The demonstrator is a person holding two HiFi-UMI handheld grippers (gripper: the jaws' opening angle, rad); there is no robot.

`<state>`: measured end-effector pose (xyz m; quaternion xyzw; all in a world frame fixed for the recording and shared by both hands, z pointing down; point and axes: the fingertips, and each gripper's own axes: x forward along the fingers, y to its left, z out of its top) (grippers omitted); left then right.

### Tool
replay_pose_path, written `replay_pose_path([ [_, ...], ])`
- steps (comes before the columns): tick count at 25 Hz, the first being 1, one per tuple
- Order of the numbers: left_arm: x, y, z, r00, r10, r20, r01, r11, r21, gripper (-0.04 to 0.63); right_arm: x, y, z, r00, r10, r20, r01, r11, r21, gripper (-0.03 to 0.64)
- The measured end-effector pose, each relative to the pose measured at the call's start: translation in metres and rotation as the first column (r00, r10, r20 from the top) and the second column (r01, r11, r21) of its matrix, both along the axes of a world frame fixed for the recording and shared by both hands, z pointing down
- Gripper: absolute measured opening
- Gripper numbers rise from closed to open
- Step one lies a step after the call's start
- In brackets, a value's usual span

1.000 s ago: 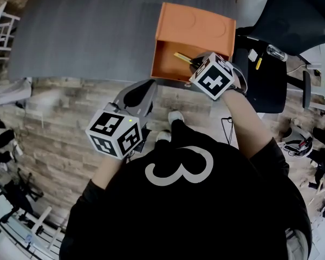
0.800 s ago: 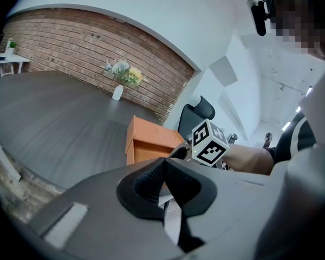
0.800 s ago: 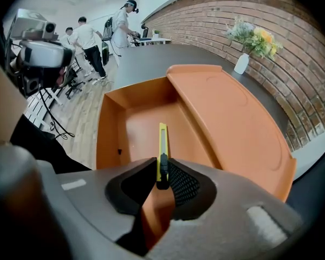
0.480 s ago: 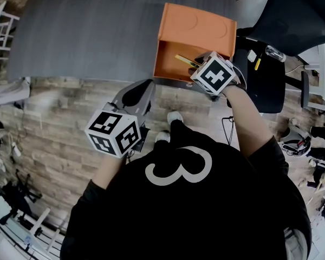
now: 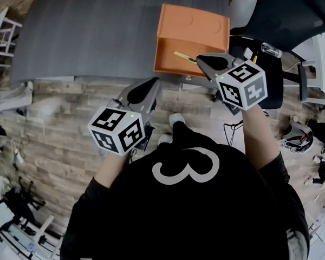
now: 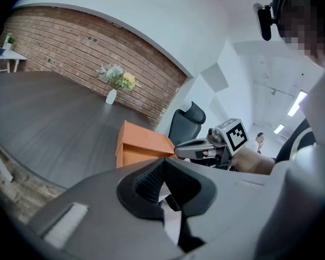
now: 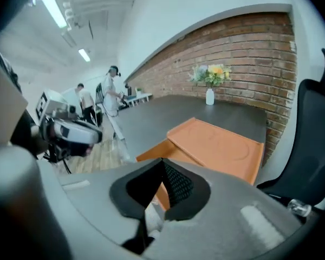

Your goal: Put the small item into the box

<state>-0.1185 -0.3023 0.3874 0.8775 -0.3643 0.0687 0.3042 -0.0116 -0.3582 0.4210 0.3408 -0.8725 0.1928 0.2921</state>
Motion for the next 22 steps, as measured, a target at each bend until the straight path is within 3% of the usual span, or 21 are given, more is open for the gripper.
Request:
replay_pose_path([
  [5,0.008,0.023,-0.024,0.998,0.059,-0.021,-0.058,0.997,0.055,0.012,-0.007,0.051,-0.048,0.96,0.007,0.281,-0.022,0.998,0.051,0.002],
  [9,0.017,0.046,-0.045,0.994,0.107,-0.034,-0.103,0.989,0.105,0.012,-0.012,0.095,-0.083,0.909,-0.022,0.417,-0.028,0.993,0.114,0.002],
  [14,0.025,0.077,-0.068,0.985,0.167,-0.036,-0.158,0.972,0.173,0.012,-0.015,0.142,-0.104,0.882,-0.028,0.47,-0.063,0.982,0.176,0.002],
  [22,0.036,0.113,-0.092,0.978,0.207,-0.024,-0.196,0.954,0.225,0.012,-0.005,0.18,-0.116,0.866,0.009,0.5,-0.121,0.974,0.192,0.002],
])
